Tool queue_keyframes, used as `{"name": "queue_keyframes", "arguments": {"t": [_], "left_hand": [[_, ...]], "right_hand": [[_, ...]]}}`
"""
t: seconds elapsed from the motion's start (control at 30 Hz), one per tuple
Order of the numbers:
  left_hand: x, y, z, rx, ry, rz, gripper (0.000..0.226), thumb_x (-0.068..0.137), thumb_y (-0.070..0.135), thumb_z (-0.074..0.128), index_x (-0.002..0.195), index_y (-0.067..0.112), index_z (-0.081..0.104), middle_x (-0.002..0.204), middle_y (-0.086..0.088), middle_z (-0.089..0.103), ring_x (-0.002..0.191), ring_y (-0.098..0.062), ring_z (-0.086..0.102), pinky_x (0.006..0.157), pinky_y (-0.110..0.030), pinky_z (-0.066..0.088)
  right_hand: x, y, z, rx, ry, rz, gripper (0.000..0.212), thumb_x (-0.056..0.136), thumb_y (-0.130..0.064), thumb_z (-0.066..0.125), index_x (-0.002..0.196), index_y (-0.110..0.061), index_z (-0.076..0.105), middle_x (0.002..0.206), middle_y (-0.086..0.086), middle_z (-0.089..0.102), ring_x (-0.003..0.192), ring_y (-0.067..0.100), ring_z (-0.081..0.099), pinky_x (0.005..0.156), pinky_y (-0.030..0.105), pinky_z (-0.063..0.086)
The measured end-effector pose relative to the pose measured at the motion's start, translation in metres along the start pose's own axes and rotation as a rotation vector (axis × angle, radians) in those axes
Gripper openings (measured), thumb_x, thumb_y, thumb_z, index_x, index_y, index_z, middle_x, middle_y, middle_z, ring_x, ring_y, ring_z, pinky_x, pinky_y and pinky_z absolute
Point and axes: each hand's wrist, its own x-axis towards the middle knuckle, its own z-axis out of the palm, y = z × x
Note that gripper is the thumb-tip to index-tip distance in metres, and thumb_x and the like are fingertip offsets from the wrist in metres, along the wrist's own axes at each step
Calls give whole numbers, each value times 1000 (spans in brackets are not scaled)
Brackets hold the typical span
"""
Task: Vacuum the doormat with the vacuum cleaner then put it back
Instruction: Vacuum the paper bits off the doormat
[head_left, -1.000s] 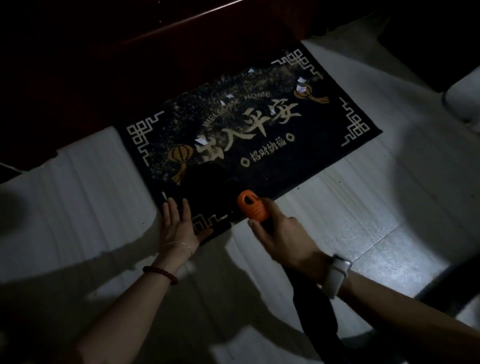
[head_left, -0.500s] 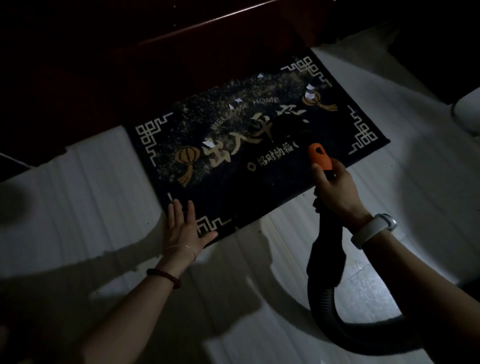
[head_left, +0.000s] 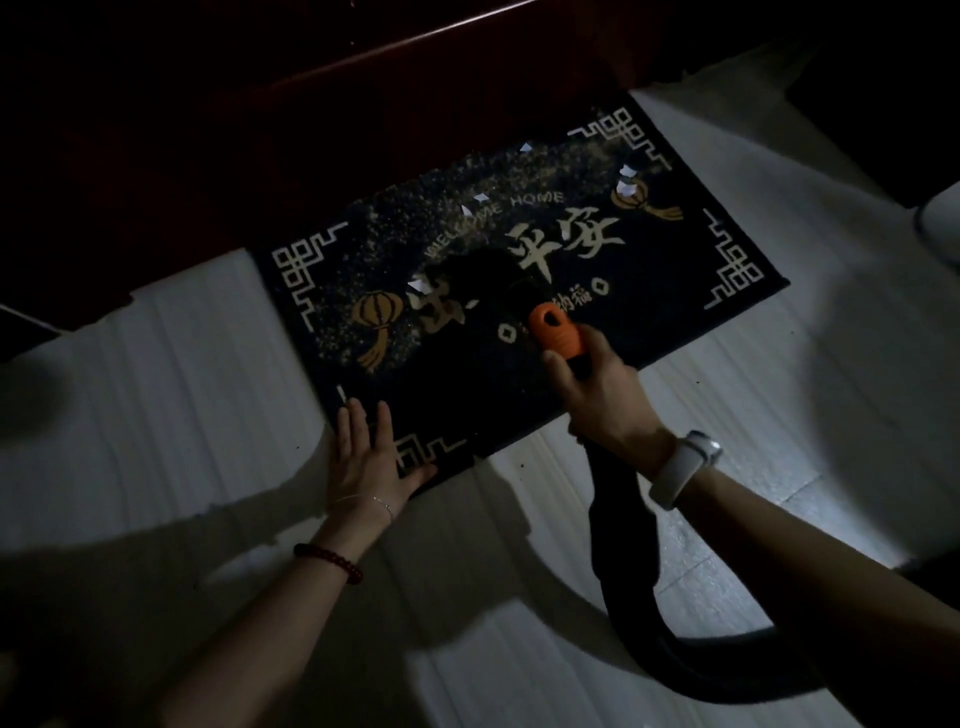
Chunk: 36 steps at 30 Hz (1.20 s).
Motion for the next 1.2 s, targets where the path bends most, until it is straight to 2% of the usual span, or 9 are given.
{"name": "queue_keyframes", "arguments": {"t": [0.13,0.23,0.4,0.53,0.67,0.77,0.9,1.03,1.2], "left_hand": [[-1,-1,0,0,2,12,98,85,58,50,147,14,-12,153,-15,-22,142,-28,-21,116,-36,-7],[-2,0,-2,-17,-12,10,97,86,56,50,147,13,-12,153,-15,-23,142,-28,-22,116,-35,-7],[-3,0,-2,-40,-14,7,97,85,56,51,147,16,-12,153,-12,-25,141,-26,-24,116,-35,-9],[-3,-1,0,-44,-5,9,97,85,57,51,147,16,-12,153,-12,-25,141,-26,-23,116,-35,-9],[-2,-1,-1,-36,0,10,98,85,56,52,147,15,-11,153,-14,-23,142,-26,-22,116,-35,-8],[-2,-1,-1,-29,8,14,99,84,57,52,147,15,-11,154,-14,-22,142,-27,-21,116,-36,-8],[-2,-3,1,-47,17,26,99,84,59,51,148,14,-10,153,-14,-23,142,-27,-21,116,-35,-8],[-1,-4,2,-51,11,28,99,84,59,51,148,15,-11,153,-12,-25,141,-25,-23,115,-35,-9],[0,-5,3,-30,14,24,99,84,60,50,147,16,-12,153,-12,-24,142,-26,-22,116,-34,-8]], "right_hand": [[20,5,-26,7,194,31,50,94,-39,45,137,-17,30,95,12,61,60,26,63,56,37,56],[27,5,-25,7,159,81,49,94,-39,45,136,-18,31,101,14,63,70,31,65,67,47,57],[-11,-1,17,-60,-67,-46,49,94,-38,45,137,-21,28,82,7,64,52,20,61,53,34,55],[-7,-2,1,26,-38,-34,50,94,-37,46,138,-18,29,73,-2,57,45,16,60,38,20,48],[14,-3,-13,41,73,3,49,94,-38,45,136,-18,31,87,12,64,54,20,62,51,36,56],[2,-4,9,2,-41,-30,49,95,-37,45,137,-19,28,88,10,64,46,9,59,48,26,54],[-28,-6,33,-97,-155,-87,53,94,-39,45,139,-21,25,86,9,63,58,22,61,62,40,57],[-18,-9,11,-2,-84,-92,51,94,-37,46,139,-21,27,80,2,61,47,17,61,43,23,52],[-7,-7,12,-6,-41,-50,53,95,-38,45,140,-20,25,86,5,63,47,11,59,46,25,53]]}}
